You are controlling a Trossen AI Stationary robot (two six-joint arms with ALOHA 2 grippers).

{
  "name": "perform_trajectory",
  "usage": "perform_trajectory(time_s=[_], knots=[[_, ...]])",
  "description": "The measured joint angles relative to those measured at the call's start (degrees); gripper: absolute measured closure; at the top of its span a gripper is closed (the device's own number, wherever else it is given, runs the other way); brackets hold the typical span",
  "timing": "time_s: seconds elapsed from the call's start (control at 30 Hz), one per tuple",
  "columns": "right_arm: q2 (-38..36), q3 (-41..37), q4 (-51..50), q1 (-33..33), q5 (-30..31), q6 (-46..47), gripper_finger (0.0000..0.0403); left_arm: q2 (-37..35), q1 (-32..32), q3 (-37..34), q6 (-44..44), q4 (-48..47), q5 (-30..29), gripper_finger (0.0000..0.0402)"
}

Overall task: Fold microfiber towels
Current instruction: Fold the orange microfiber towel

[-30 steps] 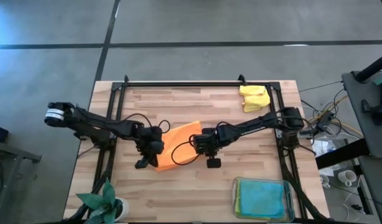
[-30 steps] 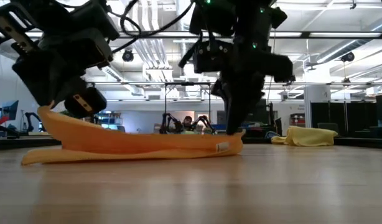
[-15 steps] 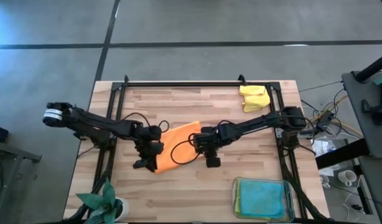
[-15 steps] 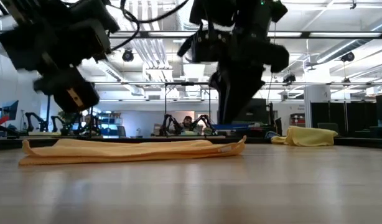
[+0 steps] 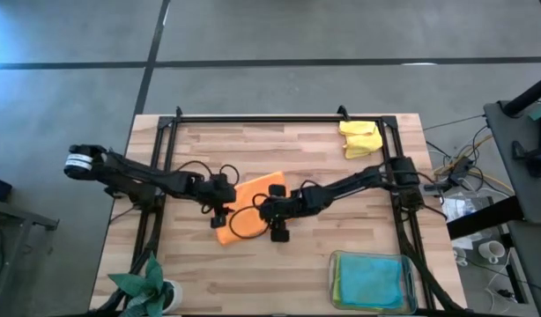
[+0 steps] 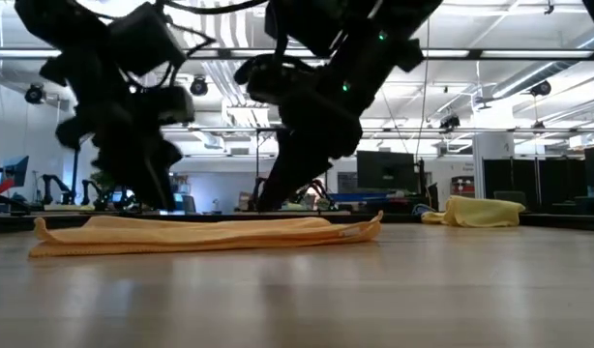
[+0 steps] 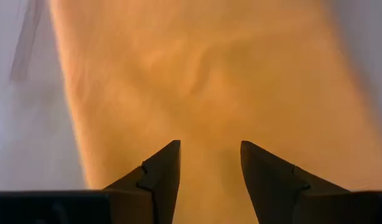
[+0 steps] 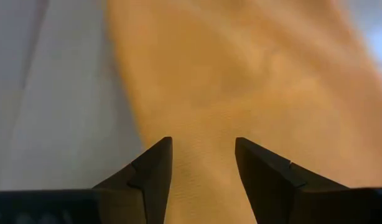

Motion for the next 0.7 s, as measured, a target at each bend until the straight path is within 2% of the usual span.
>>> perform_trajectory(time_s=[0.13, 0.33, 0.47, 0.57, 0.7], knots=[[2.1, 0.0, -3.9, 0.7, -1.5, -1.4, 0.0231, 4.8, 0.1, -0.4, 0.1, -0.7, -1.2, 0.0249], [1.0, 0.3, -13.9, -0.2, 0.4, -2.7, 0.0231, 8.8, -0.9, 0.3, -0.3, 1.6, 6.3, 0.0249], [-0.8, -0.1, -17.4, -0.5, 0.6, -6.1, 0.0231, 6.5, -2.0, 1.0, -1.6, 4.2, 6.6, 0.0249], [-3.8, -0.3, -22.4, -0.6, 1.0, -6.1, 0.0232, 2.5, -2.1, 2.7, -2.6, 5.8, 4.5, 0.0249], [-9.2, -1.7, -24.7, -2.2, 2.4, 6.4, 0.0232, -2.0, -2.0, 2.5, -2.0, 5.0, 2.9, 0.0249]])
